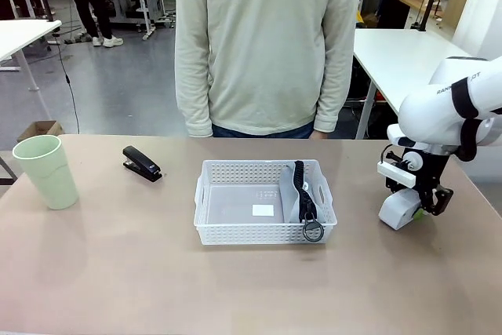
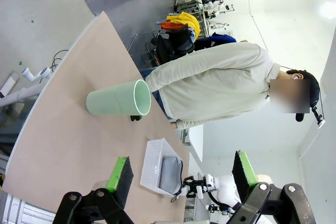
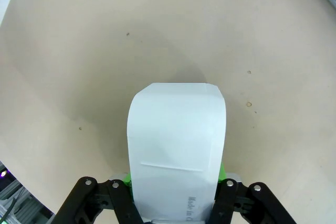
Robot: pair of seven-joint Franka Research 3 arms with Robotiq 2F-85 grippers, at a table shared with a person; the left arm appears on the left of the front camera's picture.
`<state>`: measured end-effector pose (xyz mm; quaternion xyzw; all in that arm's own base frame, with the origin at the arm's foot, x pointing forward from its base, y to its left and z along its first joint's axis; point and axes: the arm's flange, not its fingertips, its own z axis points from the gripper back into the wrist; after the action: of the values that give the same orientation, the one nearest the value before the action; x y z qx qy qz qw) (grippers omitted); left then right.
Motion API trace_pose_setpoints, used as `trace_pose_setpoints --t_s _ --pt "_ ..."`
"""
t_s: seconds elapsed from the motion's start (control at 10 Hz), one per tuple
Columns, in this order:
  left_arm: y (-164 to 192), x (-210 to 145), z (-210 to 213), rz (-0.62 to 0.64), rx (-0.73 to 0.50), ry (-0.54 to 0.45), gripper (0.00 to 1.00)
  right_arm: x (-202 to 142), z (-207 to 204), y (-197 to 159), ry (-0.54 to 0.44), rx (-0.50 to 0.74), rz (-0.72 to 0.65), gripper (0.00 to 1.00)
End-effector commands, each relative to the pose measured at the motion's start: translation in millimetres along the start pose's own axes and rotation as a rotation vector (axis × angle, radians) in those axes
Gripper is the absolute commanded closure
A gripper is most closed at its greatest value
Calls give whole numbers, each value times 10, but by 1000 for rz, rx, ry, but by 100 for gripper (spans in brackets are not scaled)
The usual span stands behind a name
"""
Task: Efficiently arrange items inside the basket to fit them all.
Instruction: Pick up the Digital clock and place it inside the Organizing basket.
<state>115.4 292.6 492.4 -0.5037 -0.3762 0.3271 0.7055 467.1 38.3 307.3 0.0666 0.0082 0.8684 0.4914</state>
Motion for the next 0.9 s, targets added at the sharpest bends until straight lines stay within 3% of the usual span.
trace_pose_setpoints --t_s 0.0,0.3,0.5,0.6,0.8 --pt "-7 -14 76 -19 -21 -17 0 -55 -64 -13 1 29 -10 100" --pt "-7 -14 76 -19 -21 -17 0 -13 137 98 34 23 -66 100" --pt "-7 -14 76 -19 -21 -17 0 234 822 466 -7 -111 -225 100" --pt "-7 -14 76 -19 -21 -17 0 365 1196 710 31 -159 -305 100" --pt "-7 -14 76 -19 -21 -17 0 451 1574 1007 31 -216 -393 100"
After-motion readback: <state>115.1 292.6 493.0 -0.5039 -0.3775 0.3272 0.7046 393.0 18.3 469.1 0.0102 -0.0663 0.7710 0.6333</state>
